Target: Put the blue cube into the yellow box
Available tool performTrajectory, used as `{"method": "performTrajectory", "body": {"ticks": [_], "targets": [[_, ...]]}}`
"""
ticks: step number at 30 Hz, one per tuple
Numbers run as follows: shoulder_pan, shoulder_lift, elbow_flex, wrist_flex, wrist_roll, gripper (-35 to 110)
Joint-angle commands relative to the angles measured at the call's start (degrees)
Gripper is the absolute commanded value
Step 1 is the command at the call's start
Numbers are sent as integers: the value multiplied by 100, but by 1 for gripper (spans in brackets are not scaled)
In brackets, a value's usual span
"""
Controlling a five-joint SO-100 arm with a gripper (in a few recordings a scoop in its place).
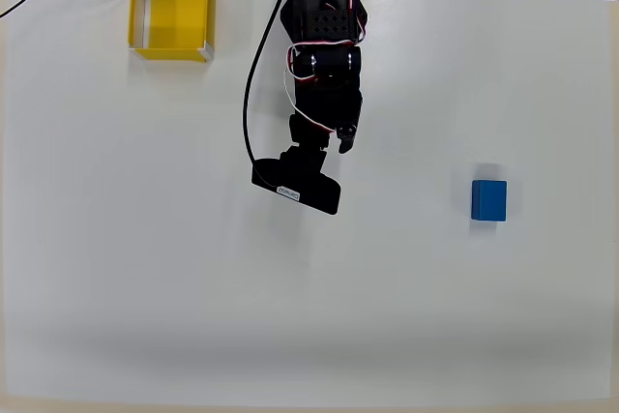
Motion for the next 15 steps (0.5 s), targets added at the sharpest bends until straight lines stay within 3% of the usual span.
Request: {"method": "performTrajectory", "body": {"ticks": [1,4,8,15], "targets": [[-378,-694,-1863,-9,721,31],[-615,-1107,-2505,-123,1222,42],[-1134,-1775,-3261,-272,1608,44],[-1731,-3753,-5291,334,2373,52]]}}
